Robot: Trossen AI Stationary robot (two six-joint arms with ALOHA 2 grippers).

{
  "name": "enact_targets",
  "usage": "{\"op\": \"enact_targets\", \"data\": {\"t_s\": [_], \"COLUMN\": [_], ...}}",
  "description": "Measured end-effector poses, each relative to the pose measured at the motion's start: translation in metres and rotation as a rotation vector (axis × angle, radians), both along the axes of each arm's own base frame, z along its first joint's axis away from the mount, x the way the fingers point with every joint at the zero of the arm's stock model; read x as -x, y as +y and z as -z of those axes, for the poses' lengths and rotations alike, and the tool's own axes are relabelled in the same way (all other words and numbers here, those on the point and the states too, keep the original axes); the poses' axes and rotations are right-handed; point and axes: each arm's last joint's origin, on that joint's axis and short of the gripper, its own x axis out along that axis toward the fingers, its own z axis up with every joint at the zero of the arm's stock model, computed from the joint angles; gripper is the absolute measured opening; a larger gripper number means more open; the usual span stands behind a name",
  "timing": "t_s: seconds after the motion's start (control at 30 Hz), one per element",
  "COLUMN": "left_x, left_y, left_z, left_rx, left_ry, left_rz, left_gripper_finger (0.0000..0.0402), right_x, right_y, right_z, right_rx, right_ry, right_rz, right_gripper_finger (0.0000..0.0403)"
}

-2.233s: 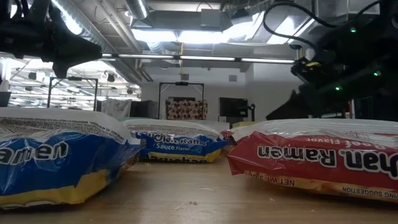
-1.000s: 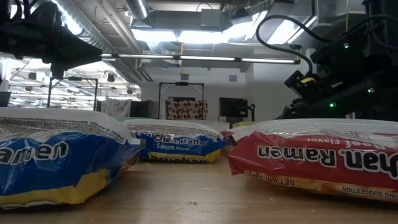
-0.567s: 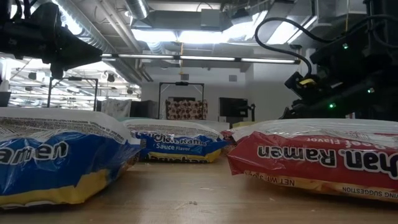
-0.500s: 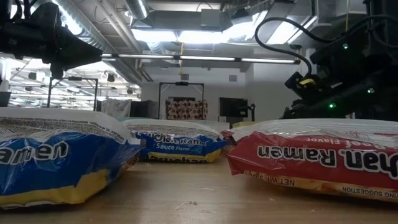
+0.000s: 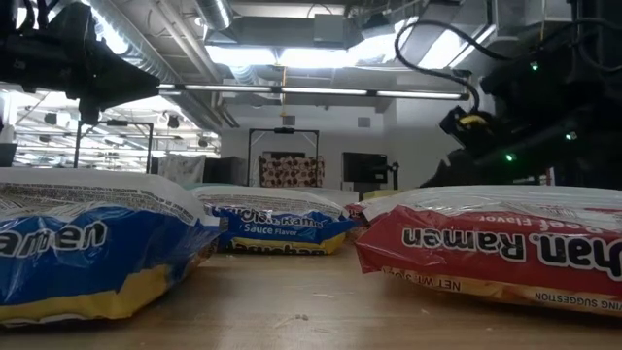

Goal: Sort Maruchan noodles
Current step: Put the orange noodle pack into the yellow bin

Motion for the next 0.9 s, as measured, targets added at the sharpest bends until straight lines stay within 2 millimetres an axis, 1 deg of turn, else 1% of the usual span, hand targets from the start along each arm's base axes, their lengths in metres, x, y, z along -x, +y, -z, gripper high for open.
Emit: {"op": "enact_targets", "data": {"t_s": [0.2,0.27,0.37,0.47,0.57,0.67,0.73,0.83,0.9], "left_x": [0.000,0.000,0.000,0.000,0.000,0.000,0.000,0.000,0.000], "left_y": [0.000,0.000,0.000,0.000,0.000,0.000,0.000,0.000,0.000], "left_z": [0.000,0.000,0.000,0.000,0.000,0.000,0.000,0.000,0.000], "left_rx": [0.000,0.000,0.000,0.000,0.000,-0.003,-0.006,-0.007,-0.006], "left_ry": [0.001,0.001,0.001,0.000,0.000,0.002,0.004,0.004,0.004], "left_rz": [0.001,0.000,0.001,0.001,0.001,0.001,0.001,0.000,0.000], "left_gripper_finger": [0.0090,0.0090,0.0090,0.0090,0.0090,0.0090,0.0090,0.0090,0.0090], "right_x": [-0.007,-0.007,-0.004,0.003,0.015,0.030,0.040,0.055,0.062], "right_y": [0.000,-0.001,-0.003,-0.003,-0.005,-0.005,-0.004,-0.003,-0.003], "right_z": [-0.017,-0.021,-0.023,-0.025,-0.032,-0.039,-0.042,-0.041,-0.037], "right_rx": [0.006,0.016,0.055,0.093,0.081,0.013,-0.028,-0.068,-0.091], "right_ry": [-0.089,-0.099,-0.057,0.042,0.124,0.170,0.219,0.327,0.390], "right_rz": [0.003,0.030,0.089,0.109,0.164,0.205,0.188,0.182,0.207], "right_gripper_finger": [0.0001,0.0001,0.0003,0.0025,0.0071,0.0137,0.0185,0.0249,0.0278]}}
